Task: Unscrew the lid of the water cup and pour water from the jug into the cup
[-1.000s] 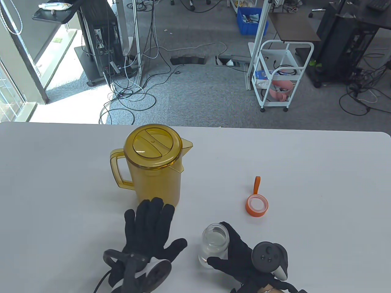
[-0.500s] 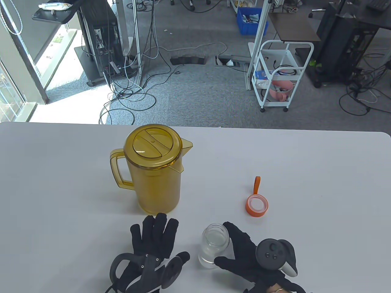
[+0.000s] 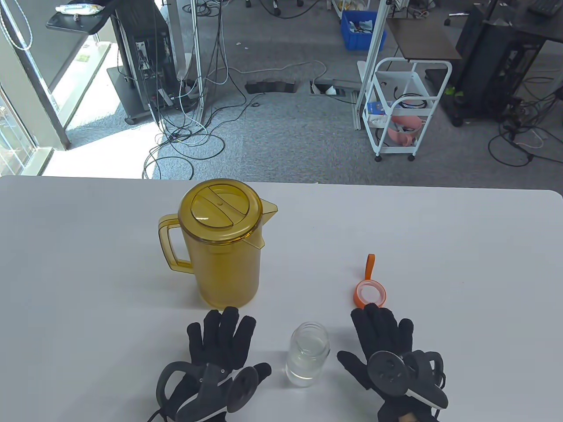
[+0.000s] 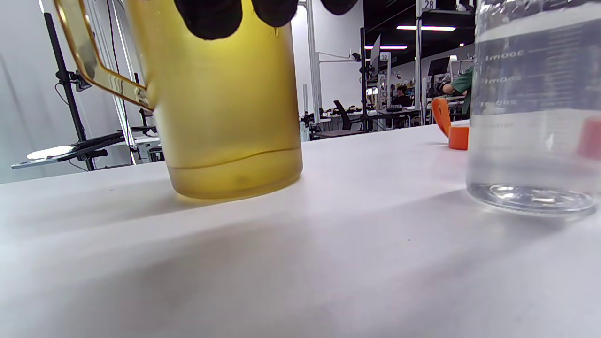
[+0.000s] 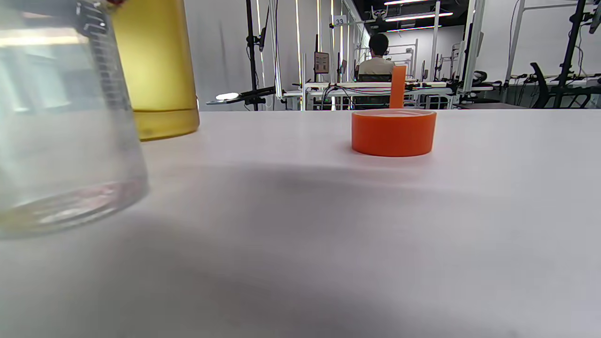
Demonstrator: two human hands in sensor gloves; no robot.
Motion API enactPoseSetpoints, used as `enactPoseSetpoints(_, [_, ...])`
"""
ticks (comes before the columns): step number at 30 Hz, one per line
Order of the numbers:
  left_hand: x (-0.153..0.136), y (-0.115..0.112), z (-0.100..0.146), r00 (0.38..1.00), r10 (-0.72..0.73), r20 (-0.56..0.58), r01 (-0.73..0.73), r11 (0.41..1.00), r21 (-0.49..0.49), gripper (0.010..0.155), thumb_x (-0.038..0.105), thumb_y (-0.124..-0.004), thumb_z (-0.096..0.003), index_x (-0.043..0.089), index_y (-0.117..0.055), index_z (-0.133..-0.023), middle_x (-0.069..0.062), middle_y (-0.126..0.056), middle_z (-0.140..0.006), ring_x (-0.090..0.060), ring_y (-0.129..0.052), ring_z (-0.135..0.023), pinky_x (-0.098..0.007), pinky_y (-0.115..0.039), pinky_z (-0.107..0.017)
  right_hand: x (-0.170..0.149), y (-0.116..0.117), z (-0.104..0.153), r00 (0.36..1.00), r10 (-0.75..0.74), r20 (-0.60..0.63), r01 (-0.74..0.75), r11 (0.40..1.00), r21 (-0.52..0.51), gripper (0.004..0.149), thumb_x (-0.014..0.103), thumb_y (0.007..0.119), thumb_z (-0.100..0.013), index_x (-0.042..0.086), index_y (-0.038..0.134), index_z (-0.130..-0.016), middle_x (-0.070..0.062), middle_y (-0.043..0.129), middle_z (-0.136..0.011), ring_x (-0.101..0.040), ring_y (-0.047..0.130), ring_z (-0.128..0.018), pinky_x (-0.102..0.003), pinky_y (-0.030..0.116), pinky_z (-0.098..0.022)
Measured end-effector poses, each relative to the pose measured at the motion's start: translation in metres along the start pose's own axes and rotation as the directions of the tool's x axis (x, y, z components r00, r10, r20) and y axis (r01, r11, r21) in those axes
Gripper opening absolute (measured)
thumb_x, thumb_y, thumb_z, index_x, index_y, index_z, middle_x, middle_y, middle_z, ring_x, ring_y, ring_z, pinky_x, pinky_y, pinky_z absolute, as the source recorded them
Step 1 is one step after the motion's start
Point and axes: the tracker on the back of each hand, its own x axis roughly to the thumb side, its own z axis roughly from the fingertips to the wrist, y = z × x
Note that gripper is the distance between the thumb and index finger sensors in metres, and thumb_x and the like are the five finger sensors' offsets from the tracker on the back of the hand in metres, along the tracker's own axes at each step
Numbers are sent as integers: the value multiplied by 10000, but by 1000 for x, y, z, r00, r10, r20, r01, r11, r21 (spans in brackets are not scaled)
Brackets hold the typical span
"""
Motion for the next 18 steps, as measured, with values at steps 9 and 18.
enactPoseSetpoints(9, [3,-11,-8,1000,-22,-5,22,1000,-1,931,786,-336,-552,188,-109,-1229,-216,-198,-1282,-548,-427,-1186,-705,-394,-789,-2,12,2,999,31,9,-32,998,61,843,604,586,-569,114,277,-1181,-275,252,-1205,-549,339,-1101,-745,238,-668])
enactPoseSetpoints(18, [-5,-19,-12,999,-42,-15,42,999,-29,923,783,-334,-557,188,-116,-1229,-205,-202,-1282,-542,-417,-1187,-705,-387,-786,2,14,1,999,20,25,-22,997,74,826,590,594,-571,113,307,-1180,-273,261,-1205,-549,352,-1099,-744,242,-669])
